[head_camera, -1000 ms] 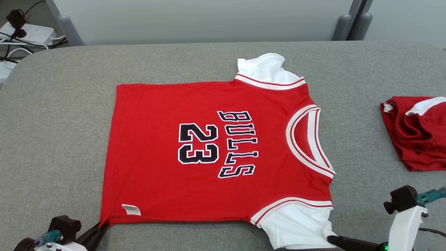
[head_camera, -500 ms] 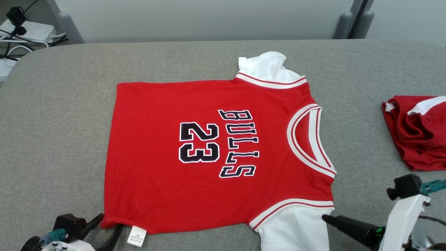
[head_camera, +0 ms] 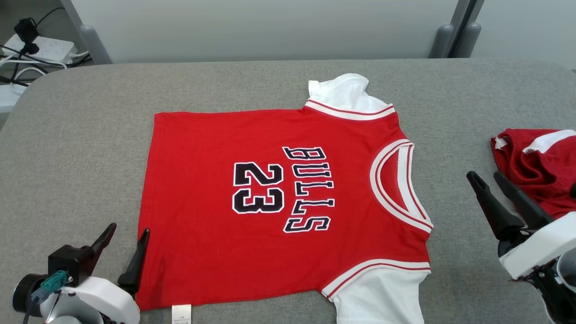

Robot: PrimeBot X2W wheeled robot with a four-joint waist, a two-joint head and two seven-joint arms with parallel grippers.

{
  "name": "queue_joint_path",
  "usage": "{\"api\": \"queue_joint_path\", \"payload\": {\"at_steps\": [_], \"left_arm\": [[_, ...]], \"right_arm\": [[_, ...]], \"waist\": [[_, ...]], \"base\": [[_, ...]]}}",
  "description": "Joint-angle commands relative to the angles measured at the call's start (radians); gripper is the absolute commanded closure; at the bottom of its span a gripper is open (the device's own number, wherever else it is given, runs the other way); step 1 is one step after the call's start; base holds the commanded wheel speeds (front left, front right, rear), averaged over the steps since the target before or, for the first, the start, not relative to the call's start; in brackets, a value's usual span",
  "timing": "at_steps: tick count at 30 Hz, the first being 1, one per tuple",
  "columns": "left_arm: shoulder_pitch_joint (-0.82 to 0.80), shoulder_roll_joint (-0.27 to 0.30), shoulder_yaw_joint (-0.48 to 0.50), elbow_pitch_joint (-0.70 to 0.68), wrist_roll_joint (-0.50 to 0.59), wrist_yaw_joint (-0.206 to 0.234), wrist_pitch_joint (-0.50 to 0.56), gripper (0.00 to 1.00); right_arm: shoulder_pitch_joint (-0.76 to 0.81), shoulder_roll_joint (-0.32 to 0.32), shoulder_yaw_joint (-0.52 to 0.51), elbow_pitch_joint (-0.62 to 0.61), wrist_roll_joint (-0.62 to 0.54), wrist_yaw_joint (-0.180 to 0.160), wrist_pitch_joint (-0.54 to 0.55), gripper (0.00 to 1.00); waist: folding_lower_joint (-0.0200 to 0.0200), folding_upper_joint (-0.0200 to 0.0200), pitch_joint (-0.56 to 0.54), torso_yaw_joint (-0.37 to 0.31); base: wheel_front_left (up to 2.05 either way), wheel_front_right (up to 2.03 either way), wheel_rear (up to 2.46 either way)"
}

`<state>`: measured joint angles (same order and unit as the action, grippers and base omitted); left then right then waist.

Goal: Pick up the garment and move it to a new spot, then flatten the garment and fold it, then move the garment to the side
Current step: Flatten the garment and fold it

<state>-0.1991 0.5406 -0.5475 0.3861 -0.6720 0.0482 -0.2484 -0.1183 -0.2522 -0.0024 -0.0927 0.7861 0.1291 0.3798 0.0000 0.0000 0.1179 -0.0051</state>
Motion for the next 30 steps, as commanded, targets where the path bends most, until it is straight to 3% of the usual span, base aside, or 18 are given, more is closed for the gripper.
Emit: {"api": "queue_joint_path", "payload": {"at_steps": [1, 5, 14, 30], "left_arm": [[0.004, 0.02, 0.08, -0.051, 0.02, 0.031, -0.013, 0.0], [0.061, -0.016, 0.148, -0.118, 0.064, 0.061, -0.013, 0.0], [0.153, -0.092, 0.264, -0.192, 0.151, 0.071, -0.013, 0.0], [0.26, -0.249, 0.401, -0.198, 0.276, 0.018, -0.013, 0.0]], "right_arm": [[-0.03, -0.03, 0.04, 0.001, -0.037, 0.002, -0.095, 0.0], [-0.036, -0.051, 0.094, 0.062, -0.088, 0.002, -0.256, 0.0], [-0.031, -0.08, 0.17, 0.162, -0.159, 0.002, -0.462, 0.0], [0.05, -0.073, 0.228, 0.277, -0.247, 0.002, -0.605, 0.0]], "waist": [[0.0, 0.0, -0.009, 0.001], [0.0, 0.0, -0.027, 0.001], [0.0, 0.0, -0.056, -0.002], [0.0, 0.0, -0.114, -0.009]], "base": [[0.0, 0.0, 0.0], [0.0, 0.0, 0.0], [0.0, 0.0, 0.0], [0.0, 0.0, 0.0]]}}
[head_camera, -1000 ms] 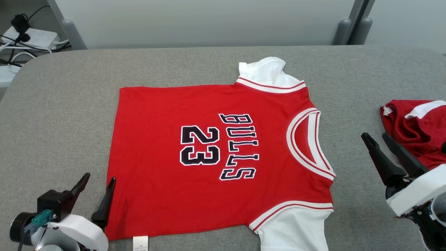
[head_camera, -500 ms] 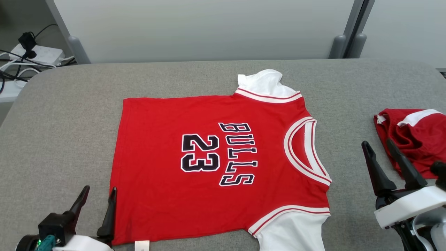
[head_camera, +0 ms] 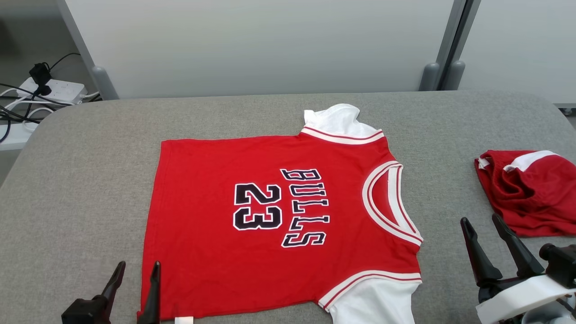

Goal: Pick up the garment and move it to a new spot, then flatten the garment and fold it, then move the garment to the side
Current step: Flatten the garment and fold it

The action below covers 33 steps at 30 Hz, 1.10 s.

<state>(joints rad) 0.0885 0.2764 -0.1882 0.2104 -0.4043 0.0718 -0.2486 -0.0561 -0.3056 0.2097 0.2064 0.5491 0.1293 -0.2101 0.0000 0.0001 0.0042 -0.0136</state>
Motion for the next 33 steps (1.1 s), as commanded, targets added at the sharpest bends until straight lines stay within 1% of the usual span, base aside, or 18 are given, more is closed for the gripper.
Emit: {"api": "queue_joint_path", "payload": {"at_steps": [1, 6, 7, 10, 14, 16, 17, 20, 21, 27, 33], "left_arm": [[-0.024, 0.004, 0.048, -0.022, 0.015, -0.009, -0.013, 0.0], [-0.012, -0.045, 0.082, -0.021, 0.049, -0.019, -0.013, 0.0], [-0.01, -0.06, 0.097, -0.017, 0.063, -0.026, -0.013, 0.0], [-0.007, -0.082, 0.121, -0.01, 0.085, -0.035, -0.013, 0.0], [-0.003, -0.109, 0.153, -0.007, 0.115, -0.048, -0.013, 0.0], [-0.002, -0.116, 0.162, -0.009, 0.122, -0.051, -0.013, 0.0], [0.002, -0.129, 0.18, -0.009, 0.137, -0.058, -0.013, 0.0], [0.007, -0.147, 0.204, -0.007, 0.156, -0.07, -0.013, 0.0], [0.007, -0.147, 0.204, -0.007, 0.156, -0.07, -0.013, 0.0], [0.004, -0.169, 0.232, 0.004, 0.188, -0.105, -0.013, 0.0], [-0.003, -0.181, 0.247, 0.027, 0.213, -0.133, -0.013, 0.0]], "right_arm": [[-0.009, -0.018, 0.018, -0.016, -0.019, 0.001, -0.02, 0.0], [0.001, -0.002, 0.004, 0.003, -0.078, 0.001, -0.042, 0.0], [0.004, 0.006, -0.005, 0.008, -0.11, 0.001, -0.047, 0.0], [0.011, 0.019, -0.013, 0.012, -0.165, 0.001, -0.05, 0.0], [0.019, 0.043, -0.045, -0.016, -0.224, 0.001, -0.051, 0.0], [0.024, 0.049, -0.053, -0.023, -0.234, 0.001, -0.051, 0.0], [0.035, 0.062, -0.072, -0.044, -0.257, 0.001, -0.051, 0.0], [0.05, 0.074, -0.086, -0.061, -0.283, 0.001, -0.051, 0.0], [0.05, 0.074, -0.086, -0.061, -0.283, 0.001, -0.051, 0.0], [0.058, 0.088, -0.087, -0.068, -0.289, 0.001, -0.052, 0.0], [0.059, 0.081, -0.044, -0.032, -0.252, 0.001, -0.052, 0.0]], "waist": [[0.0, -0.0001, -0.001, 0.0], [0.0, -0.0001, -0.001, 0.0], [0.0, -0.0001, 0.001, 0.0], [0.0, -0.0001, 0.002, 0.002], [0.0, -0.0001, 0.001, 0.003], [0.0, -0.0001, 0.0, 0.004], [0.0, -0.0001, -0.002, 0.005], [0.0, -0.0001, -0.003, 0.006], [0.0, -0.0001, -0.003, 0.006], [0.0, -0.0001, 0.0, 0.006], [0.0, -0.0001, 0.01, 0.006]], "base": [[0.0, 0.0, 0.0], [0.0, 0.0, 0.0], [0.0, 0.0, 0.0], [0.0, 0.0, 0.0], [0.0, 0.0, 0.0], [0.0, 0.0, 0.0], [0.0, 0.0, 0.0], [0.0, 0.0, 0.0], [0.0, 0.0, 0.0], [0.0, 0.0, 0.0], [0.0, 0.0, 0.0]]}}
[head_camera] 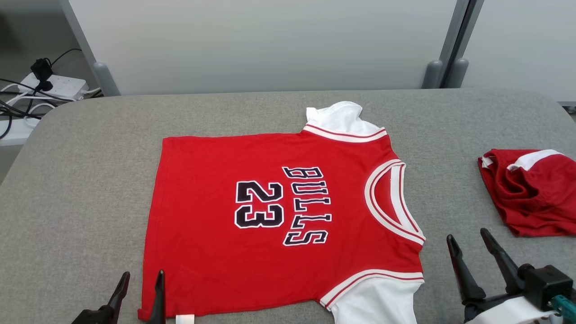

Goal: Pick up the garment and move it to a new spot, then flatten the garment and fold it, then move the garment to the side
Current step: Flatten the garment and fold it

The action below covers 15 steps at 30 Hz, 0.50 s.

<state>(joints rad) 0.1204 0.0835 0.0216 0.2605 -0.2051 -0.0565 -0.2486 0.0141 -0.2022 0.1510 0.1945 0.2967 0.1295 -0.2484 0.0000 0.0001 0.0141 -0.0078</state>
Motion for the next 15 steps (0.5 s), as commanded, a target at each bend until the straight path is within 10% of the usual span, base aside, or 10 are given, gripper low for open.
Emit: {"api": "queue_joint_path", "payload": {"at_steps": [1, 15], "left_arm": [[-0.036, 0.009, 0.039, -0.02, 0.017, -0.01, -0.013, 0.0], [-0.072, -0.013, 0.053, 0.032, 0.035, -0.052, -0.013, 0.0]], "right_arm": [[-0.011, -0.026, 0.026, -0.014, 0.009, 0.001, -0.013, 0.0], [0.037, -0.153, 0.336, 0.092, 0.309, 0.001, -0.007, 0.0]], "waist": [[0.0, -0.0001, 0.003, 0.0], [0.0, -0.0001, 0.056, -0.001]], "base": [[0.0, 0.0, 0.0], [0.0, 0.0, 0.0]]}}
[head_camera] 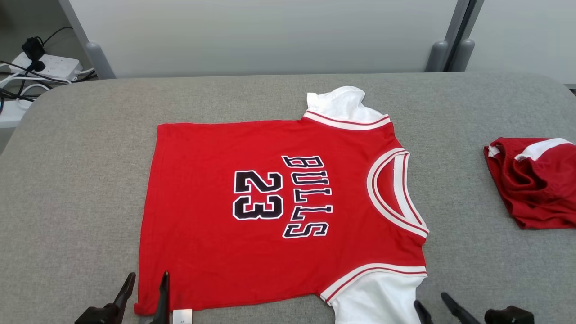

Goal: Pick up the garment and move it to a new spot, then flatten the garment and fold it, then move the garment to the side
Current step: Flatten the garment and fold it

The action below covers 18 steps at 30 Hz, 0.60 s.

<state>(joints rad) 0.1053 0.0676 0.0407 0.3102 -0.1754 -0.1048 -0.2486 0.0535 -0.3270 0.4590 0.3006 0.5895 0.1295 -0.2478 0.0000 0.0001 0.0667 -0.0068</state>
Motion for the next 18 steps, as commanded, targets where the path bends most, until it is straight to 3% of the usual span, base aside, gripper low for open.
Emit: {"api": "queue_joint_path", "payload": {"at_steps": [1, 7, 18], "left_arm": [[-0.061, 0.002, 0.032, -0.014, 0.007, -0.006, -0.013, 0.0], [-0.08, -0.003, 0.026, -0.001, 0.014, -0.015, -0.013, 0.0], [-0.101, -0.007, 0.027, 0.015, 0.016, -0.023, -0.013, 0.0]], "right_arm": [[-0.002, -0.032, 0.046, -0.011, 0.038, 0.001, -0.006, 0.0], [-0.018, -0.072, 0.155, 0.0, 0.143, 0.001, 0.016, 0.0], [-0.061, -0.1, 0.225, 0.051, 0.257, 0.001, 0.03, 0.0]], "waist": [[0.0, -0.0001, 0.007, -0.002], [0.0, -0.0001, 0.017, -0.002], [0.0, -0.0001, 0.034, 0.01]], "base": [[0.0, 0.0, 0.0], [0.0, 0.0, 0.0], [0.0, 0.0, 0.0]]}}
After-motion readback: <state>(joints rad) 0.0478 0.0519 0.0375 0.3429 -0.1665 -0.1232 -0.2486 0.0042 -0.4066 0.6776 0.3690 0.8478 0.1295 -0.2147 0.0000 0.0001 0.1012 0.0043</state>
